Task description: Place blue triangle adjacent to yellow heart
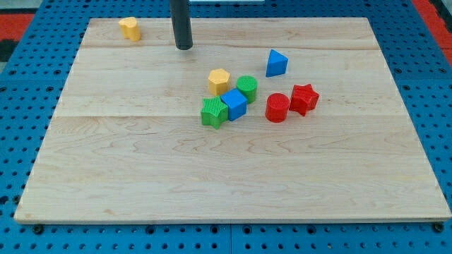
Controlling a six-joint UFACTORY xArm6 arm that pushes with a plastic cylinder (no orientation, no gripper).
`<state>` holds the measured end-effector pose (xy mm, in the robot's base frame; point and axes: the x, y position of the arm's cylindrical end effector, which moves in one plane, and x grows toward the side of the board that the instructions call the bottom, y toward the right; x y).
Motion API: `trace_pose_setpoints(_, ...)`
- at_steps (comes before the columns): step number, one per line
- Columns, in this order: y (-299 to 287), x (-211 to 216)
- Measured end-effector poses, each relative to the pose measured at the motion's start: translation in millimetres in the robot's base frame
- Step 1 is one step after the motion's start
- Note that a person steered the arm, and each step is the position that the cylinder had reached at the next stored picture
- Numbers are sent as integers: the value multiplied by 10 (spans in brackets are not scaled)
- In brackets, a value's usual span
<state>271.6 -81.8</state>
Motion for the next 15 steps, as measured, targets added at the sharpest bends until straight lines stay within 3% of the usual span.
trace_pose_setpoints(2,182,-13)
trace_pose_setpoints(3,649,2)
trace_pose_setpoints(4,1397,336)
trace_pose_setpoints(6,2497,331)
trace_pose_setpoints(7,2335,722)
trace_pose_setpoints(8,1638,470)
trace_pose_setpoints(9,741,-255)
trace_pose_setpoints(10,-171,-703)
trace_pose_setpoints(12,379,-251)
trace_pose_setpoints(14,-262,-301)
trace_pose_setpoints(15,159,-35)
